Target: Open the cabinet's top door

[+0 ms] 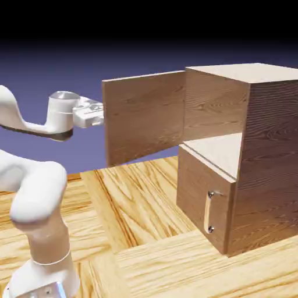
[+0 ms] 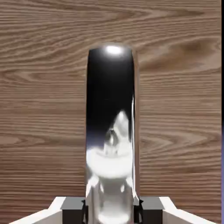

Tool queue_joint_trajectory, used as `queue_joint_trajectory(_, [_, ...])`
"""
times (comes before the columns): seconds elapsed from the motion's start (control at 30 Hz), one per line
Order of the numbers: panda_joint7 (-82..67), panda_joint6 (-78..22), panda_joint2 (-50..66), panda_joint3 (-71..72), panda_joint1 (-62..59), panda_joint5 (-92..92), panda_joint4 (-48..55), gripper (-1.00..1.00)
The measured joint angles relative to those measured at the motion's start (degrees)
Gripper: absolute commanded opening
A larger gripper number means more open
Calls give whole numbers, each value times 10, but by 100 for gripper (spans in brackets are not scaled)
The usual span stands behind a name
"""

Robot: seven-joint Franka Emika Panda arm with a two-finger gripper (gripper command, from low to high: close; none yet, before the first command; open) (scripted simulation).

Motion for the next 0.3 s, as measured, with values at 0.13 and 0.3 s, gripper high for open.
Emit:
queue_joint_trajectory(0.13, [-12, -69, -8, 50, -77, 30, 83, -100])
queue_joint_trajectory(0.3, [-31, -149, -30, 100, -170, 61, 187, -100])
